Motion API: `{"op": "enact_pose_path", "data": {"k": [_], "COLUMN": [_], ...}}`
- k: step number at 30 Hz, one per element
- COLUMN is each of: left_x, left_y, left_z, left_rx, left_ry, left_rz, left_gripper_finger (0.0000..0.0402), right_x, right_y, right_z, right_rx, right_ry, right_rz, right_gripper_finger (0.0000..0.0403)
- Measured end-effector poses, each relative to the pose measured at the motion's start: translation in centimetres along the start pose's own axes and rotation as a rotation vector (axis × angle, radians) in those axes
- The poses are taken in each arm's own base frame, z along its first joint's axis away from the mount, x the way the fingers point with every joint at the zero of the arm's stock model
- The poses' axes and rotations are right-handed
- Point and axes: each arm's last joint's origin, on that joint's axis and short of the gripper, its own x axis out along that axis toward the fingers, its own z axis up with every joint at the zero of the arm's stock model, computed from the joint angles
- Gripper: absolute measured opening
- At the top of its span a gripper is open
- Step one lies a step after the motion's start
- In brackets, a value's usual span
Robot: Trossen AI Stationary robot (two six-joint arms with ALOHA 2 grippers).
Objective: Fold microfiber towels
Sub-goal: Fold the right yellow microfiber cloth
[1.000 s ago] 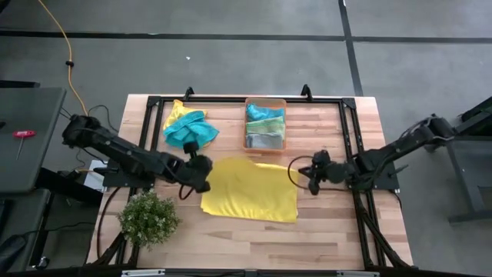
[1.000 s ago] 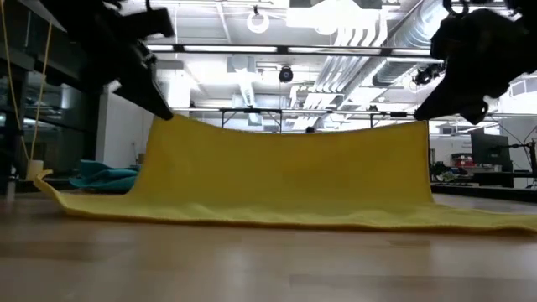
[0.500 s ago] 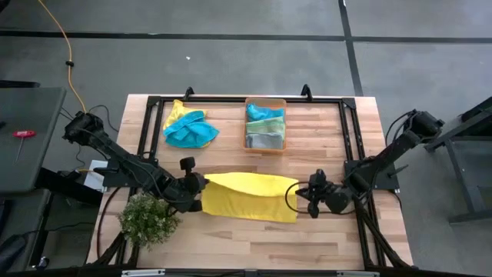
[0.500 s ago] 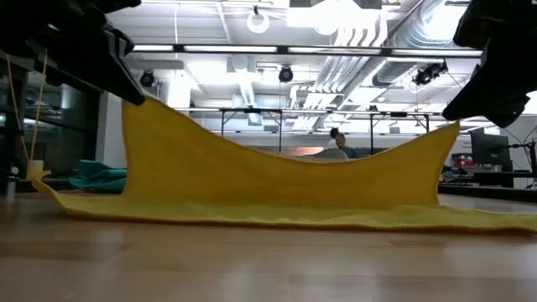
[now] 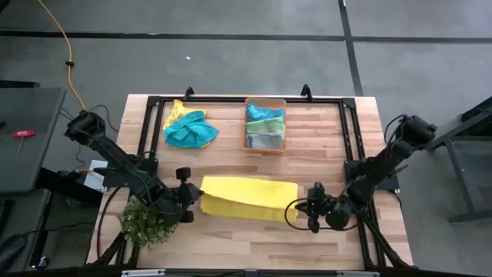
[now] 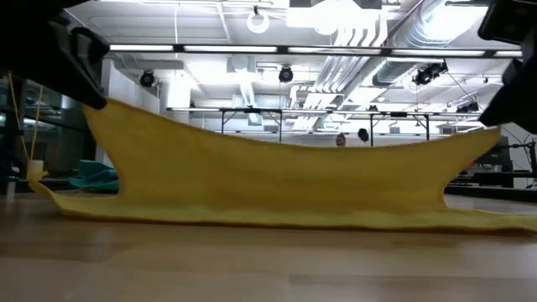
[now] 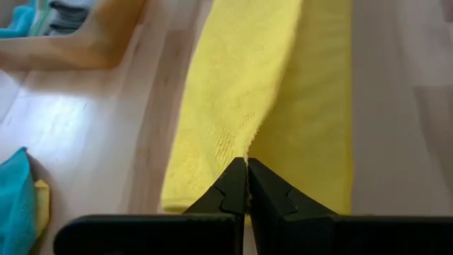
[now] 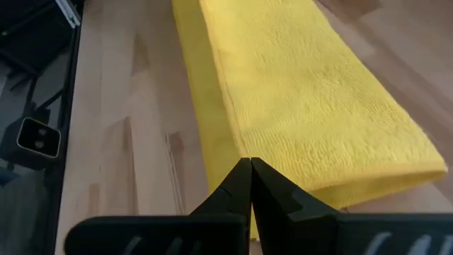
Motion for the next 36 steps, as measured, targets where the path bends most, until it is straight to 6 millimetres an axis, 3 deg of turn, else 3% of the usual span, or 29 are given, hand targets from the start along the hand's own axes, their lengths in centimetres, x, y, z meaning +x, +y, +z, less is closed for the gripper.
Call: {"op": "enact_pose_path", "data": {"k": [12,24,36], "left_x": [0.8,2.4,2.5], "left_y": [-2.0,-3.6,-4.1], "left_z": [-1.0,-1.6,-1.6], "left_rx": [0.061,0.086,0.131], "left_ry": [0.02,0.069,0.093], "left_rz": [-0.023,-0.089,-0.175], "left_gripper_finger": [0.0,0.0,0.0], "right_x": [1.1,1.2,1.2], "right_y": [0.1,0.2,0.2], "right_z": [-1.6,-1.8,-1.8], "right_rx": [0.018,0.022,0.022], "right_ry": [0.046,0.06,0.091], "right_rz": [-0.027,-0.013,-0.002], "right_gripper_finger": [0.0,0.0,0.0]}}
